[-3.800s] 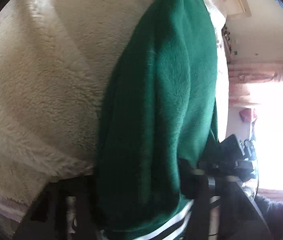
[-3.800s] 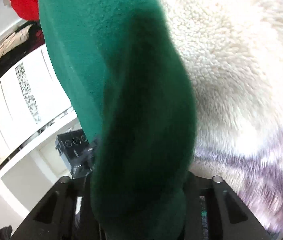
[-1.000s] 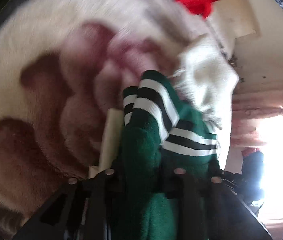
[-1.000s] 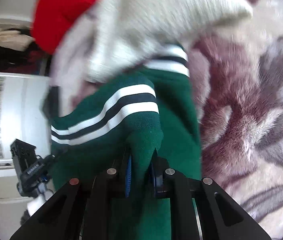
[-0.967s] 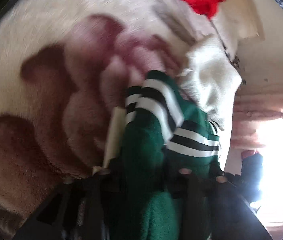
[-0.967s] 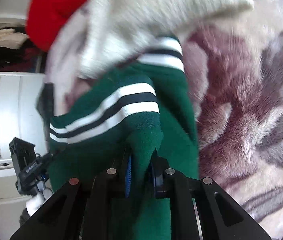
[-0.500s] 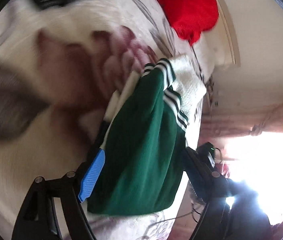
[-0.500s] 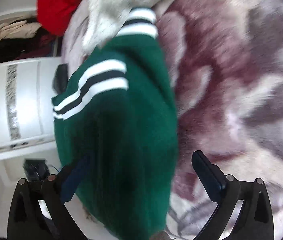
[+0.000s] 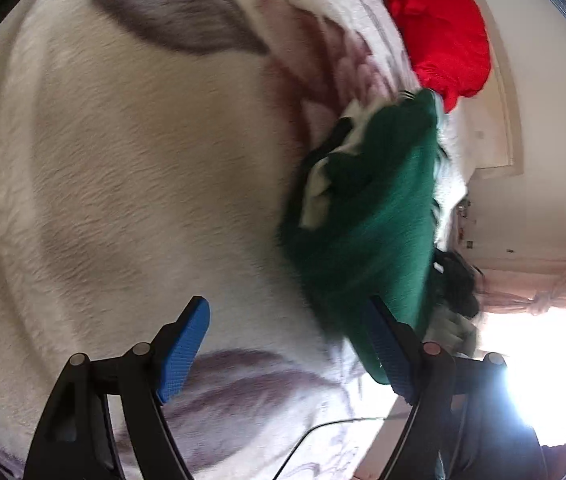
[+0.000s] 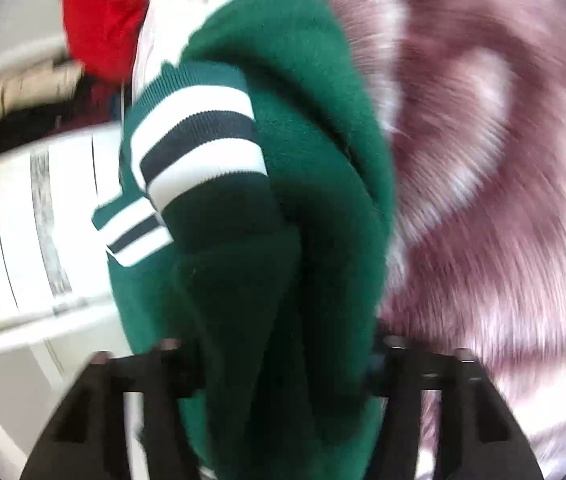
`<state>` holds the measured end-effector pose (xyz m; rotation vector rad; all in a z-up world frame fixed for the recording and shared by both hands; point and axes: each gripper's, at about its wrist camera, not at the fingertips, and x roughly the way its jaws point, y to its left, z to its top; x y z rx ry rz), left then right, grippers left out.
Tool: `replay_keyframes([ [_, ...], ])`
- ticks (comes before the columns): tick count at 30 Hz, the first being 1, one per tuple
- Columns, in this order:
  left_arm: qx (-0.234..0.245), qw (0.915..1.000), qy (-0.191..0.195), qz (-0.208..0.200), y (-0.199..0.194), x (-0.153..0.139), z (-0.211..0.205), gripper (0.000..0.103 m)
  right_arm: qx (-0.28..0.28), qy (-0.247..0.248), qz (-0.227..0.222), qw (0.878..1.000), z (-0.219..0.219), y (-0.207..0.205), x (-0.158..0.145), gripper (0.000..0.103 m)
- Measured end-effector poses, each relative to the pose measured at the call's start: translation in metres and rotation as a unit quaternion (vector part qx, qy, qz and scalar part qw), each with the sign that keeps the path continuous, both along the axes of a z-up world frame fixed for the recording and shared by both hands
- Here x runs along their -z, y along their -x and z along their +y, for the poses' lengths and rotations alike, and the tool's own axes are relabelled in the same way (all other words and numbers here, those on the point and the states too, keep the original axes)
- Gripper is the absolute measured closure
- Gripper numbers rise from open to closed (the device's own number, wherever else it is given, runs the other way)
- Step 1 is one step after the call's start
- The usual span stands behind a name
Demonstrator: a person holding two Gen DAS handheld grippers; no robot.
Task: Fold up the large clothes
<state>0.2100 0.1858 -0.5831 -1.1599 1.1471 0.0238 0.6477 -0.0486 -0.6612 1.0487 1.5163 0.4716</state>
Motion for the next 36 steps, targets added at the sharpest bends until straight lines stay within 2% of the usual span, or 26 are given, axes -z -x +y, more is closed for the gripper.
replay_keyframes([
  [3, 0.014, 0.9980, -0.051, 0.035, 0.005, 0.001, 0.005, 0.025, 0.110, -0.012, 0.025, 0.994, -0.020, 0.058, -0.015, 0.066],
  [5, 0.033, 0.9939, -0.088, 0.058, 0.004, 0.001, 0.008, 0.025, 0.182, -0.031, 0.059, 0.981, -0.031, 0.111, -0.016, 0.066],
  [7, 0.051, 0.9883, -0.120, 0.079, 0.002, 0.002, 0.012, 0.025, 0.258, -0.046, 0.106, 0.959, -0.035, 0.187, -0.015, 0.066],
  [10, 0.096, 0.9773, -0.167, 0.089, -0.005, 0.008, 0.012, 0.025, 0.298, -0.058, 0.164, 0.938, -0.015, 0.277, -0.020, 0.067],
  [11, 0.118, 0.9725, -0.180, 0.091, -0.007, 0.015, 0.008, 0.025, 0.295, -0.071, 0.183, 0.935, -0.001, 0.303, -0.019, 0.066],
  [13, 0.157, 0.9612, -0.206, 0.096, -0.016, 0.026, -0.001, 0.025, 0.281, -0.067, 0.201, 0.936, 0.015, 0.322, -0.014, 0.059],
  [14, 0.176, 0.9552, -0.216, 0.099, -0.020, 0.035, -0.005, 0.021, 0.269, -0.058, 0.205, 0.939, 0.018, 0.325, -0.011, 0.057],
  [15, 0.184, 0.9542, -0.217, 0.092, -0.023, 0.038, -0.007, 0.016, 0.257, -0.042, 0.205, 0.943, 0.015, 0.325, -0.011, 0.051],
  [17, 0.175, 0.9615, -0.198, 0.077, -0.027, 0.043, -0.002, 0.003, 0.229, -0.025, 0.208, 0.951, 0.007, 0.320, -0.013, 0.047],
  [18, 0.170, 0.9647, -0.188, 0.072, -0.028, 0.045, 0.001, 0.000, 0.203, -0.015, 0.205, 0.957, 0.001, 0.316, -0.020, 0.044],
  [21, 0.152, 0.9700, -0.180, 0.060, -0.028, 0.049, 0.007, 0.000, 0.163, 0.014, 0.184, 0.969, -0.019, 0.310, -0.050, 0.034],
  [23, 0.121, 0.9732, -0.192, 0.039, -0.018, 0.046, 0.009, 0.000, 0.144, 0.037, 0.169, 0.974, -0.032, 0.306, -0.069, 0.031],
  [26, 0.091, 0.9767, -0.192, 0.032, -0.008, 0.048, 0.014, 0.000, 0.119, 0.085, 0.120, 0.982, -0.061, 0.303, -0.108, 0.028],
  [27, 0.091, 0.9763, -0.192, 0.037, -0.009, 0.048, 0.016, 0.000, 0.103, 0.104, 0.091, 0.985, -0.075, 0.284, -0.118, 0.023],
  [29, 0.095, 0.9750, -0.194, 0.053, -0.005, 0.043, 0.020, 0.000, 0.066, 0.138, 0.044, 0.987, -0.073, 0.258, -0.123, 0.023],
  [31, 0.091, 0.9736, -0.197, 0.070, -0.011, 0.038, 0.022, 0.000, 0.014, 0.171, -0.003, 0.985, -0.071, 0.231, -0.113, 0.023],
  [33, 0.090, 0.9697, -0.211, 0.083, -0.030, 0.030, 0.020, 0.000, -0.058, 0.179, -0.013, 0.982, -0.055, 0.204, -0.093, 0.023],
  [34, 0.094, 0.9642, -0.231, 0.091, -0.033, 0.023, 0.020, 0.000, -0.090, 0.196, -0.004, 0.976, -0.044, 0.193, -0.081, 0.030],
  [35, 0.096, 0.9598, -0.246, 0.096, -0.035, 0.016, 0.019, 0.000, -0.099, 0.209, -0.008, 0.973, -0.037, 0.186, -0.079, 0.046],
  [36, 0.098, 0.9575, -0.254, 0.094, -0.036, 0.011, 0.019, 0.000, -0.111, 0.198, -0.014, 0.974, -0.029, 0.182, -0.079, 0.093],
])
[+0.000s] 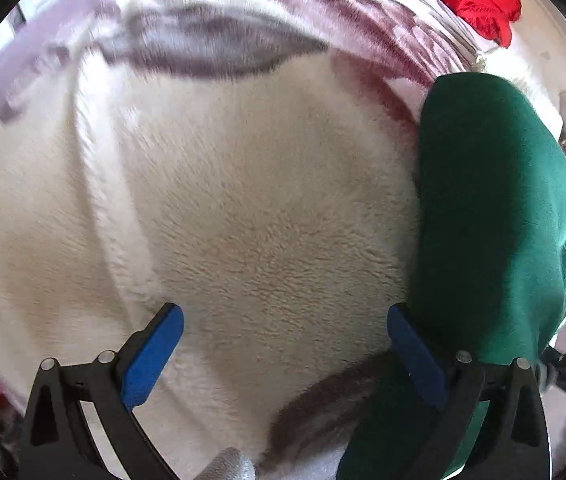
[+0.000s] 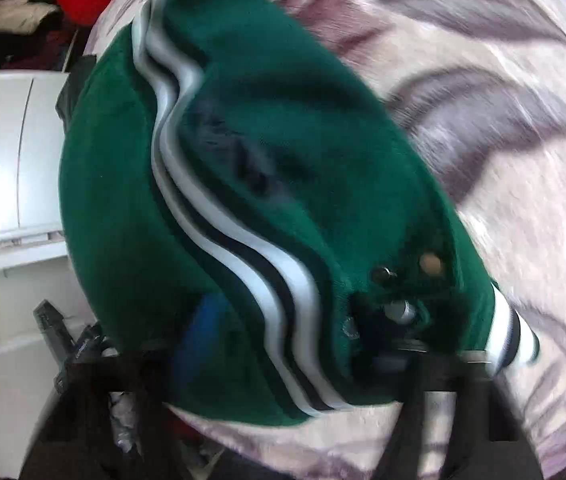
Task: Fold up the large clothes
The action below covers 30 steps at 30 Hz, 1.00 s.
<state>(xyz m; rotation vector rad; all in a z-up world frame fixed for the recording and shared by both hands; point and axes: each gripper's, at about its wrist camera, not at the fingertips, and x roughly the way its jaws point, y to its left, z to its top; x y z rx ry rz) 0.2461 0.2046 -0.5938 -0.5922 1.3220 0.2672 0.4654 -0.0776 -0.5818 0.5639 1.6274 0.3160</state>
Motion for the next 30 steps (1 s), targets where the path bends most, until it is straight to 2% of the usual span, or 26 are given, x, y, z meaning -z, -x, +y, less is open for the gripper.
replay_keyframes([
  [1, 0.005, 0.9999, -0.012, -0.003, -0.001, -0.008, -0.002, 0.000, -0.015, 0.000, 0.003, 1.000, 0.005, -0.001, -0.004, 0.099],
  [2, 0.011, 0.9996, -0.027, -0.004, 0.004, -0.014, -0.014, 0.000, -0.022, 0.000, -0.006, 1.000, 0.007, 0.000, -0.013, 0.099],
  [5, 0.026, 0.9985, -0.045, -0.015, 0.003, -0.031, -0.018, 0.000, 0.024, 0.001, -0.018, 1.000, -0.016, 0.006, -0.054, 0.100],
  [7, 0.036, 0.9975, -0.053, -0.028, 0.001, -0.046, -0.029, 0.000, 0.078, 0.005, -0.038, 0.996, -0.050, 0.007, -0.082, 0.101],
  [9, 0.050, 0.9962, -0.057, -0.041, -0.008, -0.054, -0.040, 0.000, 0.102, 0.038, -0.056, 0.992, -0.077, 0.012, -0.092, 0.101],
  [10, 0.059, 0.9953, -0.065, -0.040, -0.013, -0.055, -0.047, 0.000, 0.108, 0.056, -0.058, 0.991, -0.085, 0.008, -0.091, 0.101],
  [13, 0.074, 0.9947, -0.059, -0.040, -0.024, -0.052, -0.060, 0.000, 0.121, 0.094, -0.027, 0.988, -0.098, -0.009, -0.042, 0.101],
  [15, 0.083, 0.9941, -0.060, -0.036, -0.031, -0.044, -0.069, 0.000, 0.117, 0.088, 0.019, 0.989, -0.089, -0.010, 0.007, 0.100],
  [16, 0.090, 0.9926, -0.078, -0.023, -0.034, -0.037, -0.073, 0.000, 0.120, 0.082, 0.037, 0.989, -0.084, -0.012, 0.023, 0.100],
  [18, 0.091, 0.9915, -0.091, -0.015, -0.040, -0.032, -0.074, 0.000, 0.104, 0.074, 0.052, 0.990, -0.078, -0.019, 0.035, 0.100],
  [20, 0.083, 0.9931, -0.081, -0.010, -0.038, -0.027, -0.065, 0.000, 0.086, 0.057, 0.065, 0.992, -0.079, -0.026, 0.029, 0.097],
  [21, 0.080, 0.9937, -0.078, -0.007, -0.037, -0.026, -0.062, 0.000, 0.080, 0.047, 0.072, 0.993, -0.082, -0.027, 0.023, 0.091],
  [23, 0.080, 0.9934, -0.082, -0.002, -0.033, -0.025, -0.057, 0.000, 0.082, 0.032, 0.063, 0.994, -0.094, -0.031, 0.004, 0.070],
  [24, 0.082, 0.9933, -0.082, -0.003, -0.030, -0.026, -0.058, 0.000, 0.091, 0.029, 0.043, 0.994, -0.102, -0.035, -0.010, 0.047],
  [25, 0.085, 0.9931, -0.081, -0.005, -0.030, -0.026, -0.059, 0.000, 0.099, 0.027, 0.025, 0.994, -0.108, -0.039, -0.019, 0.033],
  [28, 0.090, 0.9921, -0.088, -0.004, -0.031, -0.028, -0.066, 0.000, 0.106, -0.024, -0.025, 0.994, -0.110, -0.067, -0.037, 0.032],
  [30, 0.093, 0.9912, -0.094, -0.002, -0.034, -0.030, -0.069, 0.000, 0.087, -0.022, -0.052, 0.995, -0.098, -0.098, -0.036, 0.032],
])
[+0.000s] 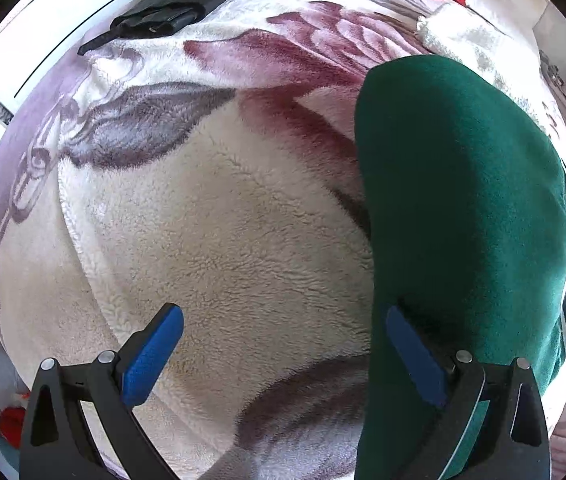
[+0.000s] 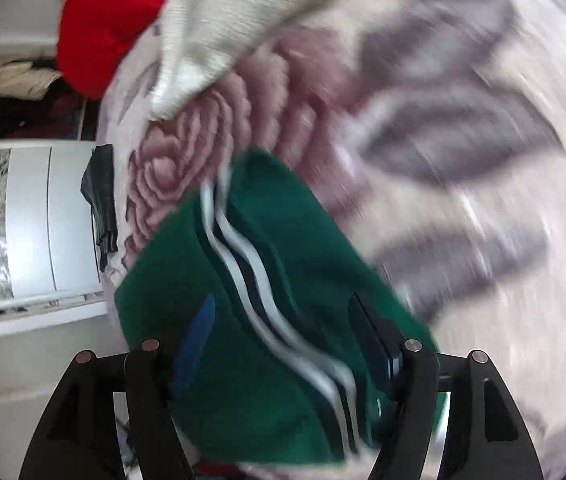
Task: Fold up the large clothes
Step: 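Tuck the striped jacket edge under with the right gripper while the left gripper presses the bundle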
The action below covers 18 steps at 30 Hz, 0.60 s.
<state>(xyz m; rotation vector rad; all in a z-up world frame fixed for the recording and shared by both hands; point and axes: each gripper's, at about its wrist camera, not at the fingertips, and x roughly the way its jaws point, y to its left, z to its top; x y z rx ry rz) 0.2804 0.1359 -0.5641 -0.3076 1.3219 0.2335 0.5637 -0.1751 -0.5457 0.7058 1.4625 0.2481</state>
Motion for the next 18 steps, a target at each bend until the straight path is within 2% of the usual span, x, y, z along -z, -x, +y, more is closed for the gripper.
replay_keyframes([
  [2, 0.004, 1.0000, -0.001, 0.000, -0.003, -0.001, -0.001, 0.000, -0.020, 0.016, -0.003, 1.000, 0.014, -0.023, 0.011, 0.032],
  [3, 0.006, 1.0000, -0.003, 0.001, -0.003, -0.002, -0.001, 0.000, -0.036, 0.005, 0.015, 0.999, 0.024, -0.036, 0.025, 0.039],
  [4, 0.008, 0.9999, -0.006, 0.001, -0.004, -0.003, -0.001, 0.000, -0.047, -0.027, 0.026, 0.998, 0.033, -0.043, 0.034, 0.083],
  [5, 0.011, 0.9999, -0.004, 0.001, -0.005, -0.003, 0.000, 0.000, -0.067, -0.042, 0.035, 0.996, 0.048, -0.052, 0.035, 0.093],
  [7, 0.012, 0.9999, 0.003, 0.001, -0.004, -0.005, 0.000, 0.000, -0.108, 0.013, 0.006, 0.994, 0.066, -0.063, 0.010, 0.094],
  [8, 0.012, 0.9999, 0.010, 0.000, -0.004, -0.005, 0.000, 0.000, -0.122, 0.052, -0.014, 0.991, 0.064, -0.065, 0.002, 0.096],
  [9, 0.012, 0.9998, 0.015, -0.002, -0.004, -0.006, -0.001, 0.000, -0.118, 0.101, -0.012, 0.988, 0.049, -0.067, -0.001, 0.101],
  [10, 0.015, 0.9997, 0.017, -0.002, -0.005, -0.006, -0.003, 0.000, -0.100, 0.100, 0.009, 0.990, 0.034, -0.068, 0.007, 0.100],
  [12, 0.017, 0.9998, 0.004, 0.004, -0.007, -0.006, -0.005, 0.000, -0.067, 0.048, 0.040, 0.996, 0.017, -0.062, 0.016, 0.099],
  [14, 0.019, 0.9998, -0.006, 0.007, -0.006, -0.006, -0.004, 0.000, -0.052, 0.006, 0.045, 0.998, 0.005, -0.047, 0.010, 0.090],
  [15, 0.016, 0.9998, 0.000, 0.008, -0.006, -0.005, -0.002, 0.000, -0.047, 0.003, 0.052, 0.998, 0.001, -0.034, 0.002, 0.067],
  [16, 0.012, 0.9999, 0.008, 0.008, -0.005, -0.004, 0.000, 0.000, -0.040, 0.003, 0.059, 0.997, 0.000, -0.021, -0.003, 0.040],
  [17, 0.008, 0.9998, 0.014, 0.010, -0.005, -0.004, 0.001, 0.000, -0.029, 0.006, 0.063, 0.998, -0.007, -0.003, -0.008, 0.033],
  [18, 0.005, 0.9998, 0.018, 0.012, -0.004, -0.003, 0.002, 0.000, -0.023, 0.008, 0.069, 0.997, -0.013, 0.018, -0.009, 0.032],
])
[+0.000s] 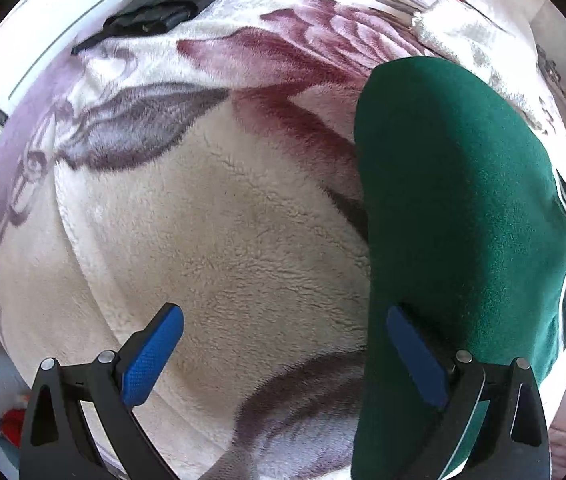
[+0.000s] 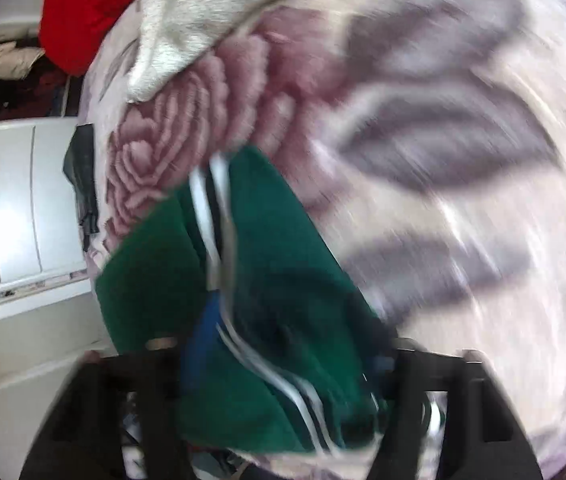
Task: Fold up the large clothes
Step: 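Tuck the striped jacket edge under with the right gripper while the left gripper presses the bundle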
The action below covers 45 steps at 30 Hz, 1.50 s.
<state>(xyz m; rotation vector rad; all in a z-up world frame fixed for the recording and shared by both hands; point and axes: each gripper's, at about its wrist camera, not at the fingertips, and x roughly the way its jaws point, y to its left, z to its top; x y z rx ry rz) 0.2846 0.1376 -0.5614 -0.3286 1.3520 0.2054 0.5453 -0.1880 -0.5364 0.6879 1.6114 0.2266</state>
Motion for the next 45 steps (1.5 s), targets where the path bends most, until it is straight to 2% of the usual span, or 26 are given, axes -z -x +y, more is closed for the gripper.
replay_keyframes([
  [3, 0.000, 1.0000, 0.000, 0.003, 0.000, 0.000, -0.001, 0.000, -0.009, -0.006, 0.063, 0.998, -0.014, 0.065, 0.018, 0.032],
  [6, 0.002, 1.0000, -0.003, 0.007, -0.001, 0.001, -0.002, 0.000, 0.016, -0.052, 0.069, 0.996, -0.010, 0.108, 0.044, 0.035],
  [7, 0.004, 0.9999, -0.007, 0.011, -0.002, 0.002, -0.002, 0.000, 0.036, -0.056, 0.062, 0.996, -0.008, 0.116, 0.050, 0.060],
  [8, 0.008, 0.9998, -0.011, 0.016, -0.002, 0.003, -0.003, 0.000, 0.063, -0.072, 0.046, 0.994, -0.004, 0.123, 0.056, 0.078],
  [9, 0.011, 0.9996, -0.017, 0.021, -0.003, 0.003, -0.003, 0.000, 0.077, -0.091, 0.048, 0.992, 0.009, 0.120, 0.065, 0.096],
  [12, 0.028, 0.9986, -0.029, 0.033, -0.007, -0.002, -0.007, 0.000, 0.113, -0.060, 0.036, 0.991, 0.008, 0.134, 0.044, 0.098],
  [15, 0.051, 0.9977, -0.036, 0.028, -0.011, -0.021, -0.018, 0.000, 0.151, -0.021, -0.034, 0.988, -0.025, 0.148, -0.012, 0.099],
  [17, 0.061, 0.9971, -0.043, 0.016, -0.011, -0.041, -0.028, 0.000, 0.154, 0.000, -0.062, 0.986, -0.045, 0.154, -0.034, 0.099],
  [19, 0.074, 0.9951, -0.065, 0.012, -0.011, -0.055, -0.036, 0.000, 0.141, 0.044, -0.067, 0.987, -0.063, 0.159, -0.040, 0.099],
  [22, 0.079, 0.9932, -0.084, -0.015, -0.017, -0.076, -0.042, 0.000, 0.153, 0.076, -0.034, 0.985, -0.088, 0.163, -0.011, 0.099],
  [23, 0.079, 0.9935, -0.078, -0.024, -0.022, -0.082, -0.044, 0.000, 0.160, 0.082, -0.020, 0.983, -0.090, 0.162, 0.005, 0.099],
  [25, 0.074, 0.9949, -0.060, -0.034, -0.033, -0.091, -0.046, 0.000, 0.141, 0.080, 0.012, 0.987, -0.078, 0.157, 0.042, 0.099],
  [28, 0.076, 0.9945, -0.049, -0.053, -0.044, -0.103, -0.054, 0.000, 0.079, 0.136, 0.022, 0.987, -0.048, 0.147, 0.078, 0.099],
  [30, 0.090, 0.9921, -0.056, -0.067, -0.049, -0.104, -0.062, 0.000, 0.089, 0.136, 0.036, 0.986, -0.047, 0.152, 0.093, 0.102],
  [34, 0.122, 0.9889, -0.075, -0.040, -0.053, -0.066, -0.079, 0.000, 0.146, 0.062, 0.070, 0.985, -0.072, 0.161, 0.090, 0.101],
  [36, 0.136, 0.9882, -0.069, -0.013, -0.053, -0.042, -0.083, 0.000, 0.161, 0.049, 0.077, 0.983, -0.086, 0.168, 0.076, 0.099],
  [38, 0.138, 0.9886, -0.060, 0.004, -0.050, -0.023, -0.084, 0.000, 0.178, 0.043, 0.062, 0.981, -0.097, 0.173, 0.056, 0.095],
  [41, 0.127, 0.9911, -0.038, 0.009, -0.044, -0.011, -0.084, 0.000, 0.189, 0.002, 0.006, 0.982, -0.099, 0.172, 0.019, 0.077],
  [43, 0.125, 0.9915, -0.036, 0.007, -0.043, -0.011, -0.084, 0.000, 0.160, -0.033, -0.036, 0.986, -0.085, 0.162, -0.002, 0.052],
  [45, 0.127, 0.9912, -0.039, 0.006, -0.041, -0.011, -0.085, 0.000, 0.116, -0.055, -0.068, 0.989, -0.061, 0.142, -0.009, 0.041],
])
